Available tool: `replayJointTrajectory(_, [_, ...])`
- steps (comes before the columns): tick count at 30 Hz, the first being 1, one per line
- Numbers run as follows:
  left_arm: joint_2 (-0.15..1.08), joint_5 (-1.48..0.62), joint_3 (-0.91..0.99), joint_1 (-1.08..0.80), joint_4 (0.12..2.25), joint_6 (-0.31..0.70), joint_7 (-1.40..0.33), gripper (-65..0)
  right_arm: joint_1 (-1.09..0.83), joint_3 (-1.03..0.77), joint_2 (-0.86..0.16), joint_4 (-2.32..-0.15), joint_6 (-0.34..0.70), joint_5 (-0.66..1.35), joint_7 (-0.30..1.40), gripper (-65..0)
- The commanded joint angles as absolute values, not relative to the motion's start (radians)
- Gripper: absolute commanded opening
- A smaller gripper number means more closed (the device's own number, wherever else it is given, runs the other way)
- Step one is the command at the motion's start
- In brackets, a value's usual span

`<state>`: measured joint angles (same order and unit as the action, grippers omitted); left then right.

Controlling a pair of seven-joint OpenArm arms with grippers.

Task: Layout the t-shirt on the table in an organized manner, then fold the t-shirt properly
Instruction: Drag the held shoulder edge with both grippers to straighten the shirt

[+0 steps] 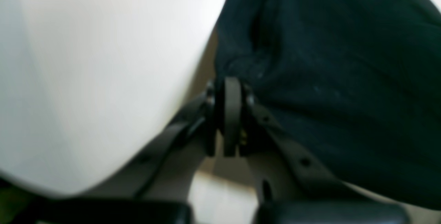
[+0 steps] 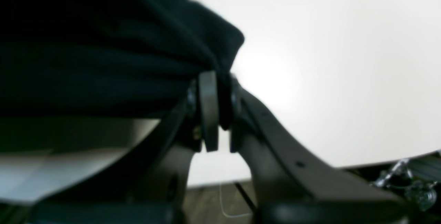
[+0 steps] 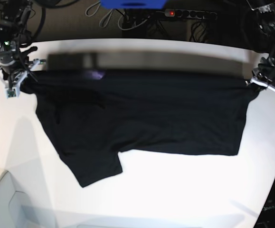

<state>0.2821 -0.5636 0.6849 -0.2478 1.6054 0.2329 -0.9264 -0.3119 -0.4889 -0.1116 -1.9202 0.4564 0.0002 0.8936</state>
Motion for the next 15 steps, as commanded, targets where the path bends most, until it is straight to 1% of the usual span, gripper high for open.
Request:
replayJointTrajectory(1, [0.305,-0.553,0.697,-0.255,1.621,0.225,-0.895,-65.0,-0.331,-0.501,-0.101,-1.936,0.458,-0.016,0.857,-65.0])
replayJointTrajectory(10, [0.305,-0.555,0.696,-0.341,1.613,0.225,-0.895,-65.0,-0.486,-0.499,0.001,-1.933,0.458,-0.018,0.693,-65.0])
replayJointTrajectory(15, [0.282,-0.552,0.697,-0.351,1.612,0.225,-0.895,-65.0,-0.493,-0.501,0.008,-1.923,0.458,-0.018,0.690,-65.0])
